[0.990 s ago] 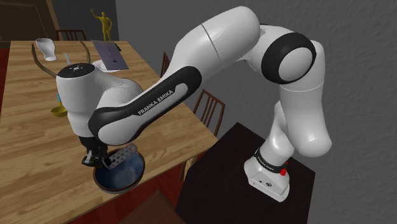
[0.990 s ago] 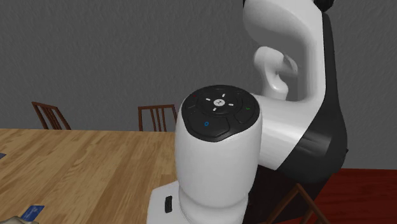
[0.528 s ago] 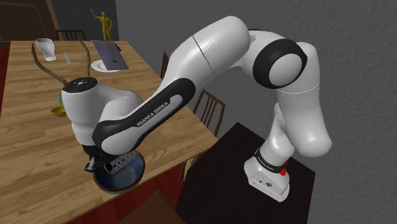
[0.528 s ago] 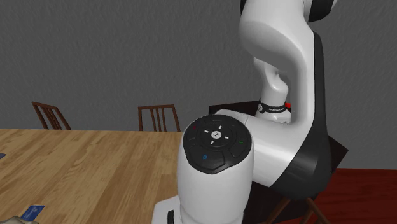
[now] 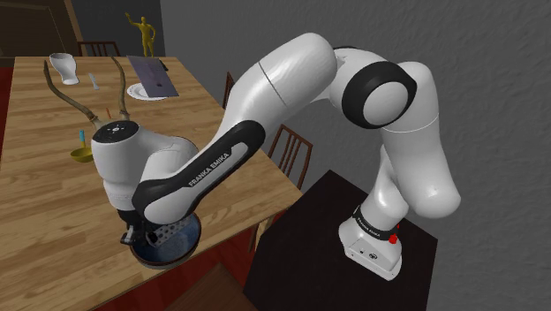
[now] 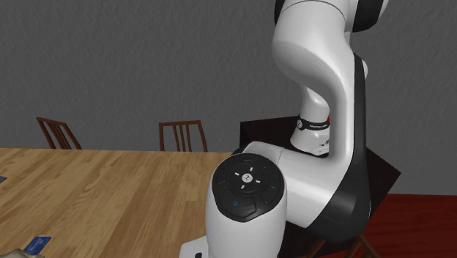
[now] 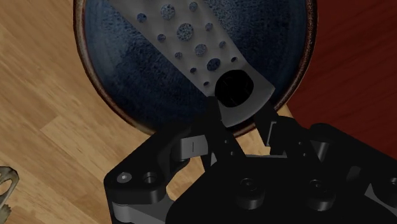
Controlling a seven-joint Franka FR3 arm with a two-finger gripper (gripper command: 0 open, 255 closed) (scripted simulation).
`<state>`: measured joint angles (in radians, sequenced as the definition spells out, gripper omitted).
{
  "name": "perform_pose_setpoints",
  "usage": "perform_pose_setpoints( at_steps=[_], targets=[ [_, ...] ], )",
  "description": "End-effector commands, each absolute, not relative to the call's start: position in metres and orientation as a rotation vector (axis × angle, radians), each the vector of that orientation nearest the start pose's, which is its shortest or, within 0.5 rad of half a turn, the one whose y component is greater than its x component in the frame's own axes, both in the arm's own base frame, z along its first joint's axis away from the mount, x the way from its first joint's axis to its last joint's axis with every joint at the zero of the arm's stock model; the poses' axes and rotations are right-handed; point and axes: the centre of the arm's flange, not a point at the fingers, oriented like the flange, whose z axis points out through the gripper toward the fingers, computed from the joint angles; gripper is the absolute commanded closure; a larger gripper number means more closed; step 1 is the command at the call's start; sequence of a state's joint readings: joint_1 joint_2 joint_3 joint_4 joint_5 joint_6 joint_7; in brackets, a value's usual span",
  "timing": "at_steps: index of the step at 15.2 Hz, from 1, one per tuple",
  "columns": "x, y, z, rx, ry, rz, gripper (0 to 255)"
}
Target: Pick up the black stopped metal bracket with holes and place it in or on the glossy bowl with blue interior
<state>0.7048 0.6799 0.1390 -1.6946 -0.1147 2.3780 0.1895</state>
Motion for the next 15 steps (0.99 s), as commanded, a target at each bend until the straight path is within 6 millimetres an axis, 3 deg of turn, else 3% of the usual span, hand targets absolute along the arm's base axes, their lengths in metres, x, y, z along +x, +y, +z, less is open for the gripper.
perform_pose_setpoints(
  at_steps=[1, 4, 5, 10, 14, 15],
  targets=[
    [0.459, 0.499, 0.204, -2.936, -1.081, -0.011, 255],
    [0.459, 0.499, 0.204, -2.936, -1.081, -0.011, 255],
    [0.458, 0.499, 0.204, -2.936, -1.081, -0.011, 0],
    [0.458, 0.499, 0.204, -2.936, -1.081, -0.011, 0],
    [0.458, 0.499, 0.254, -2.936, -1.081, -0.011, 0],
    [0.458, 0.499, 0.254, -2.936, -1.081, -0.011, 0]
  ],
)
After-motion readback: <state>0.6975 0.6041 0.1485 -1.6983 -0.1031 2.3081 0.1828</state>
